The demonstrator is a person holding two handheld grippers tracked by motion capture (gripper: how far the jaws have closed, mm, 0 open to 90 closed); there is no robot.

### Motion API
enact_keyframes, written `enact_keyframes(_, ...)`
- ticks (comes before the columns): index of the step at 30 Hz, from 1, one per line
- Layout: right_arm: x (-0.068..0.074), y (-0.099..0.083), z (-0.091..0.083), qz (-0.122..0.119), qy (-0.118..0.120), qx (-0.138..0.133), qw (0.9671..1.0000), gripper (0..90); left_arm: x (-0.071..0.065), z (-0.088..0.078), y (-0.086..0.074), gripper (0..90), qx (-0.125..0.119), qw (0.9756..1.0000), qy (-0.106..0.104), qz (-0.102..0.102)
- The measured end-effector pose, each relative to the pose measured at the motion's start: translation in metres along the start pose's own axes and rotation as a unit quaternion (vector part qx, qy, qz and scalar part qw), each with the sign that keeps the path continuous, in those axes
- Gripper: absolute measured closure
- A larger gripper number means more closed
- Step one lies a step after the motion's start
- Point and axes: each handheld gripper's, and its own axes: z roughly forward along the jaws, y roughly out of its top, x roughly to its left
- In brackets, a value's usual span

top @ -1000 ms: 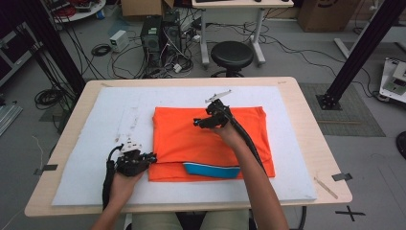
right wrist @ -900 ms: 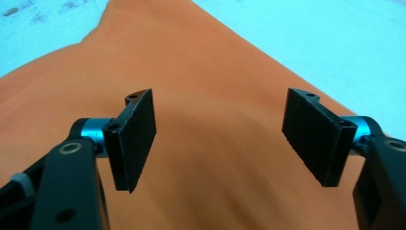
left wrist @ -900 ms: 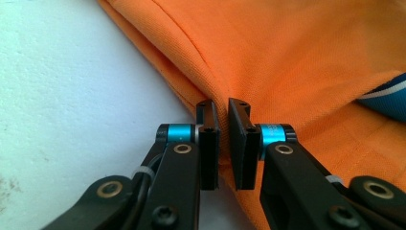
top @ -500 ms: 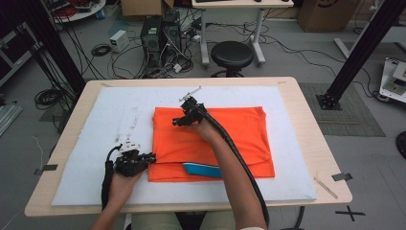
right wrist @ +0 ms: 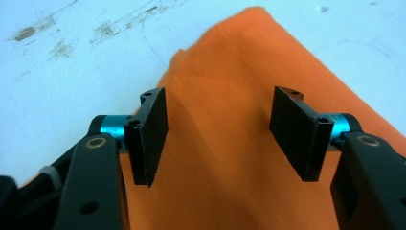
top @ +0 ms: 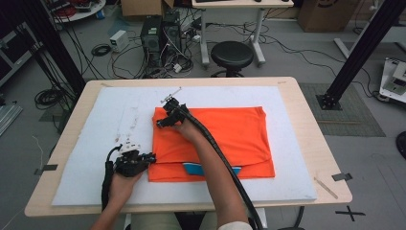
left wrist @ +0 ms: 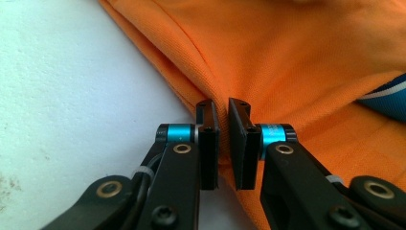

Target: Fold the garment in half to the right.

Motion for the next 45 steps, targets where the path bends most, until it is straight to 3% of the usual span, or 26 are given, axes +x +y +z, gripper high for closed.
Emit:
enact_keyframes(9, 0.008, 0.007, 0.01, -0.004, -0.014, -0.001, 0.9999, 37.8, 0.0, 0.0, 0.0, 82.8, 0.0, 1.0, 0.001, 0.003)
enact_keyframes(15, 0.021, 0.012, 0.016, -0.032, -0.038, 0.009, 0.9987, 37.0, 0.0, 0.001, 0.0, 82.7, 0.0, 1.0, 0.001, 0.005)
enact_keyframes(17, 0.026, 0.012, 0.018, -0.052, -0.06, 0.018, 0.9967, 38.7, 0.0, 0.001, 0.0, 82.7, 0.0, 1.0, 0.002, 0.006)
enact_keyframes(27, 0.034, 0.013, 0.018, -0.068, -0.082, 0.018, 0.9942, 68.7, -0.001, 0.002, 0.0, 82.4, -0.006, 0.9999, 0.007, 0.005)
enact_keyframes(29, 0.034, 0.014, 0.018, -0.066, -0.083, 0.018, 0.9942, 68.5, -0.001, 0.002, 0.0, 82.3, -0.004, 1.0, 0.006, 0.004)
enact_keyframes(31, 0.033, 0.016, 0.017, -0.06, -0.079, 0.021, 0.9949, 59.7, -0.001, 0.002, 0.0, 82.3, -0.005, 1.0, 0.005, 0.002)
enact_keyframes(34, 0.033, 0.021, 0.012, -0.029, -0.07, -0.004, 0.9971, 50.2, -0.001, 0.002, 0.0, 82.3, -0.005, 1.0, 0.005, 0.003)
enact_keyframes(37, 0.039, 0.023, 0.02, -0.046, -0.077, 0.019, 0.9957, 50.1, -0.001, 0.002, 0.0, 82.3, -0.005, 1.0, 0.004, 0.004)
enact_keyframes(41, 0.045, 0.022, 0.029, -0.055, -0.112, 0.027, 0.9918, 56.6, -0.001, 0.002, 0.0, 82.3, -0.005, 1.0, 0.005, 0.005)
enact_keyframes(45, 0.046, 0.021, 0.03, -0.054, -0.109, 0.026, 0.9922, 63.9, -0.001, 0.002, 0.0, 82.3, -0.004, 1.0, 0.006, 0.006)
